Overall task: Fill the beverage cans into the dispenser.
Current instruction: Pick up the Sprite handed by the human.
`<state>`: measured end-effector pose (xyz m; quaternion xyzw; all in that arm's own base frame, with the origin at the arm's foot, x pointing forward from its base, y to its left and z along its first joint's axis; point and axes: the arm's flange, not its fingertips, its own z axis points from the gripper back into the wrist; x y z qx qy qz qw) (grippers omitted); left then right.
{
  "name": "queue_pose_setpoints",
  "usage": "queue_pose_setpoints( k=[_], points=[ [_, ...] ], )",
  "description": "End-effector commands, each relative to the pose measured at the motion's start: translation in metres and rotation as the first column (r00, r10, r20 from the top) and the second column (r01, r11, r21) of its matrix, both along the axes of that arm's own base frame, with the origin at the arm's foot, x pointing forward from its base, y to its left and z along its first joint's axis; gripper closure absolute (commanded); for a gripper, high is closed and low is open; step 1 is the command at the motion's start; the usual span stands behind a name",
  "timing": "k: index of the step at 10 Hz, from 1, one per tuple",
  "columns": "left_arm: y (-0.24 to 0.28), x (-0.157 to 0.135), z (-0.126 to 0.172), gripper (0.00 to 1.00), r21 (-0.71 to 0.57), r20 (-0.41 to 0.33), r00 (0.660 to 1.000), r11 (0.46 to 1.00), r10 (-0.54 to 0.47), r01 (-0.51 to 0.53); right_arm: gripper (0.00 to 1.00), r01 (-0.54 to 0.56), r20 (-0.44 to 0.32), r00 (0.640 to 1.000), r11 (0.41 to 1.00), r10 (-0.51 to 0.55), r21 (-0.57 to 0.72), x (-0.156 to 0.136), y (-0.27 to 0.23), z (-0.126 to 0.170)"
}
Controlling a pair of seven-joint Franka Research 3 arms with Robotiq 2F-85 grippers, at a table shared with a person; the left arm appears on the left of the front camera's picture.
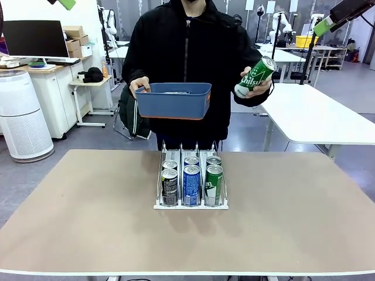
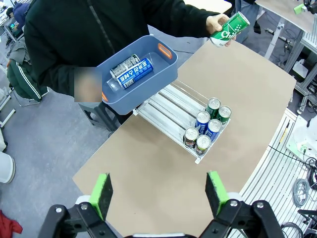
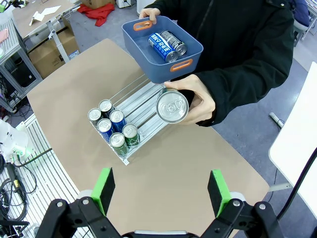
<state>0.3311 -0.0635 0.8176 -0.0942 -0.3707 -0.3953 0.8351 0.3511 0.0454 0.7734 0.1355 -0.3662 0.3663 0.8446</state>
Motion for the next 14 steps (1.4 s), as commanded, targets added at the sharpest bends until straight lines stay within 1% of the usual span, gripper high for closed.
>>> queue_pose_setpoints(
  k=[1, 7, 8, 9, 10, 11, 12, 14],
  points=[
    [0.000, 0.001, 0.000, 0.00, -0.002, -0.003, 1.000, 1.000, 0.004, -0.004, 0.00, 0.006, -0.002, 1.000, 1.000, -0.006, 0.007, 0.000, 0.001, 0.001],
    [0.000, 0.001, 0.000, 0.00, -0.002, -0.003, 1.000, 1.000, 0.004, -0.004, 0.00, 0.000, 0.000, 1.000, 1.000, 0.000, 0.000, 0.000, 0.000, 0.000],
    [0.000, 0.001, 0.000, 0.00, -0.002, -0.003, 1.000, 1.000, 0.004, -0.004, 0.00, 0.025, -0.016, 1.000, 1.000, -0.025, 0.006, 0.017, 0.003, 0.002],
    [0.000, 0.001, 0.000, 0.00, -0.002, -0.003, 1.000, 1.000, 0.004, -0.004, 0.00, 0.014, -0.007, 1.000, 1.000, -0.014, 0.005, 0.031, 0.012, 0.000],
    [0.000, 0.001, 0.000, 0.00, -0.002, -0.003, 1.000, 1.000, 0.004, -0.004, 0.00, 0.004, -0.038, 0.999, 1.000, -0.004, -0.011, 0.038, 0.017, 0.000],
    [0.000, 0.001, 0.000, 0.00, -0.002, -0.003, 1.000, 1.000, 0.004, -0.004, 0.00, -0.066, -0.096, 0.993, 0.997, 0.063, -0.029, 0.058, 0.018, 0.002],
    [0.000, 0.001, 0.000, 0.00, -0.002, -0.003, 1.000, 1.000, 0.004, -0.004, 0.00, -0.087, -0.119, 0.989, 0.996, 0.082, -0.035, 0.072, 0.025, -0.003],
    [0.000, 0.001, 0.000, 0.00, -0.002, -0.003, 1.000, 1.000, 0.004, -0.004, 0.00, -0.121, -0.163, 0.980, 0.991, 0.111, -0.049, 0.086, 0.042, -0.015]
  ],
)
